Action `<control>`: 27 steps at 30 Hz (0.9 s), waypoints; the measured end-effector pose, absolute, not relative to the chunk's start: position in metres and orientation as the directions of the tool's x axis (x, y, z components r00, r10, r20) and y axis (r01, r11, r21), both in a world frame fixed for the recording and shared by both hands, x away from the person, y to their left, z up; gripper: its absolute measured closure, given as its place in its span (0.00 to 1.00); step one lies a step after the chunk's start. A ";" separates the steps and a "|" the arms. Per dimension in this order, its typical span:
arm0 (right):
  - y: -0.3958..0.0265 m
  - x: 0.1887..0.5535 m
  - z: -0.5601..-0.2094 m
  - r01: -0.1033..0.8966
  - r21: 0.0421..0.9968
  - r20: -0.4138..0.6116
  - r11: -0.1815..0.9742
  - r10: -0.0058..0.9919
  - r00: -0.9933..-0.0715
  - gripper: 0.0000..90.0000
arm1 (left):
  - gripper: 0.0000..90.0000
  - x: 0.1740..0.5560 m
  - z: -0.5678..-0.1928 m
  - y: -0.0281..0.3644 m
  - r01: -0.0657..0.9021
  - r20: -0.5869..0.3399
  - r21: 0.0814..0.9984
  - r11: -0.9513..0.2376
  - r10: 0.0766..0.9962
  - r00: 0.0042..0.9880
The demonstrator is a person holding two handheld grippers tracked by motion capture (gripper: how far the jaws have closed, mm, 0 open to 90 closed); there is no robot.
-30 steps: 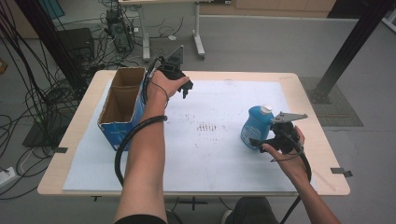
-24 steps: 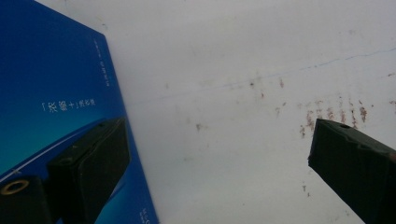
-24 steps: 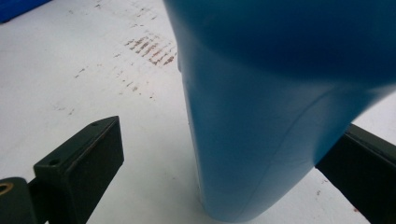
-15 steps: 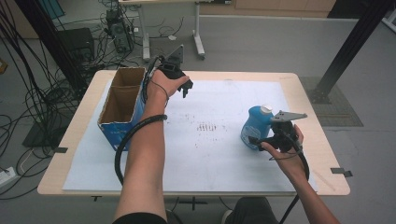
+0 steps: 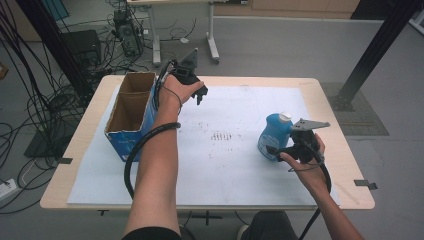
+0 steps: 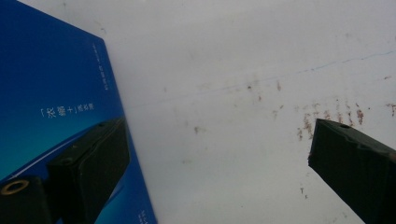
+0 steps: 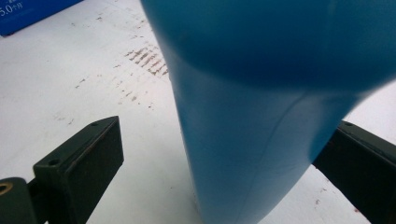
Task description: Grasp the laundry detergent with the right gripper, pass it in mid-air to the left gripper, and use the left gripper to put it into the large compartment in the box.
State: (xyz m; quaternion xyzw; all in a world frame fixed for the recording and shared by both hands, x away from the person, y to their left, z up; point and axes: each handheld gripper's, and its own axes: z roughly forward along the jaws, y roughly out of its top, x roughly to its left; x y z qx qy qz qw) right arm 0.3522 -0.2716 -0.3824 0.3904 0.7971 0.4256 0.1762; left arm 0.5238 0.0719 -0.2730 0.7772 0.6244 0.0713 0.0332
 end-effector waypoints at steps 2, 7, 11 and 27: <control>-0.272 0.352 -0.383 0.473 0.816 0.052 0.332 0.773 -0.633 0.02 | 0.07 0.524 -0.273 0.072 0.966 0.070 0.141 -0.219 0.975 0.211; -0.271 0.352 -0.382 0.470 0.818 0.051 0.332 0.771 -0.634 0.02 | 0.07 0.524 -0.272 0.073 0.966 0.073 0.139 -0.216 0.976 0.208; -0.271 0.352 -0.382 0.466 0.821 0.053 0.330 0.770 -0.636 0.02 | 0.07 0.524 -0.272 0.073 0.966 0.073 0.141 -0.216 0.975 0.208; -0.272 0.351 -0.381 0.457 0.827 0.045 0.327 0.772 -0.634 0.02 | 0.07 0.524 -0.269 0.073 0.966 0.070 0.144 -0.215 0.976 0.207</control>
